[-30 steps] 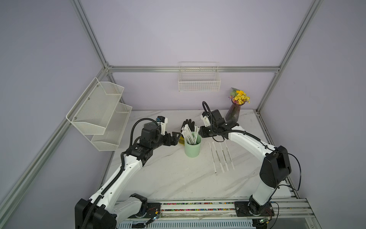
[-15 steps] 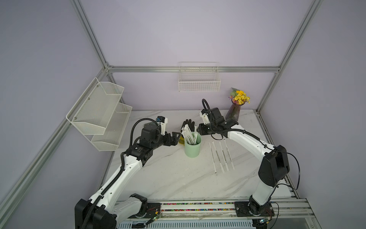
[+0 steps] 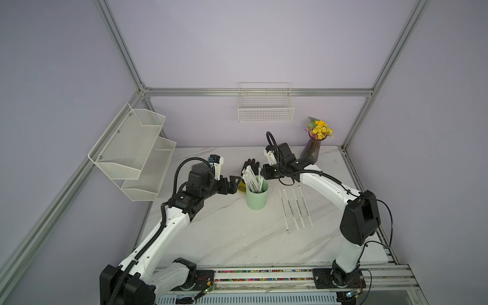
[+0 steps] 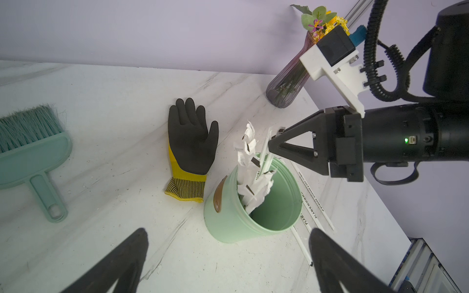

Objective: Take the straws out of the storage container
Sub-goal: Pick up the straw from the container.

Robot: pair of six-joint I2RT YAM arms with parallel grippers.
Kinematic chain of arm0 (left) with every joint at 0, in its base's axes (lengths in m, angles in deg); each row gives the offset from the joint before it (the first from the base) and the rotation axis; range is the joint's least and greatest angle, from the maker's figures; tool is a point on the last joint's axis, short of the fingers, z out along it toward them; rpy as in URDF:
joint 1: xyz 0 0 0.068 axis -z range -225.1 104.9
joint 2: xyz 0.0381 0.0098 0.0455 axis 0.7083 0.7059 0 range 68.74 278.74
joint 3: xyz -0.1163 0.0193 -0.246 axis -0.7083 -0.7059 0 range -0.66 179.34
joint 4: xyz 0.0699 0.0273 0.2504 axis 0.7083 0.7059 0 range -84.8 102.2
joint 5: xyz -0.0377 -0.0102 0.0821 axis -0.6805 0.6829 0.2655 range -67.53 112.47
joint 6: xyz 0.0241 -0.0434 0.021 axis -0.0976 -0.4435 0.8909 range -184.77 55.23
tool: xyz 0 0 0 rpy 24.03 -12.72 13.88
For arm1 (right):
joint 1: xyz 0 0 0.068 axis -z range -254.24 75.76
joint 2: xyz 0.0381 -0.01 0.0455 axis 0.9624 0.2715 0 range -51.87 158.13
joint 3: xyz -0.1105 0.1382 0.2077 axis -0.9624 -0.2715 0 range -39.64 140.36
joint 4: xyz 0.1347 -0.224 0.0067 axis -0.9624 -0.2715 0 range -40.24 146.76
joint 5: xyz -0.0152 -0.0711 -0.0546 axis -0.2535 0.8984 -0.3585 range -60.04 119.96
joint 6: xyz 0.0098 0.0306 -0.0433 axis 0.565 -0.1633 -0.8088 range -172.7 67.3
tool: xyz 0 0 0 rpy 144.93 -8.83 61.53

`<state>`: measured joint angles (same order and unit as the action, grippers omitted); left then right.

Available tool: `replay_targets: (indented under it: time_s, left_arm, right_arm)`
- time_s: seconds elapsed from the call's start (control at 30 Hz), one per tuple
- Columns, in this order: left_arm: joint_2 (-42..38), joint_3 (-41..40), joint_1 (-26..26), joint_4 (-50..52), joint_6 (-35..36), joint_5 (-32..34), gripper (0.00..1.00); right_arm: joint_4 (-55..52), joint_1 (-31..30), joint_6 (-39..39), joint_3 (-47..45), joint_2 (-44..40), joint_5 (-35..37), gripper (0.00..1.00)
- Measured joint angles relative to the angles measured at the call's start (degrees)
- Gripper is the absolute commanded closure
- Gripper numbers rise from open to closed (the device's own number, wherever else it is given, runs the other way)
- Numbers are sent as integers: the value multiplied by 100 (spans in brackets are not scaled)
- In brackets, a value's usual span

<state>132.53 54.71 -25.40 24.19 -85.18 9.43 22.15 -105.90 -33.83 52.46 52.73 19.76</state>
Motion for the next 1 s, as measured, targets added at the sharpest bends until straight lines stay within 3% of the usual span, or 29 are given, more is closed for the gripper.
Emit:
replay_targets:
  time_s: [0.3,1.0]
  left_arm:
    - [28,0,0,-2,0,0,2]
    - [28,0,0,-2,-2,-17,2]
  right_arm:
    - [2,-2,2,37,-2,-20,93]
    - [-490,-72,-118,570,-435,-57,94]
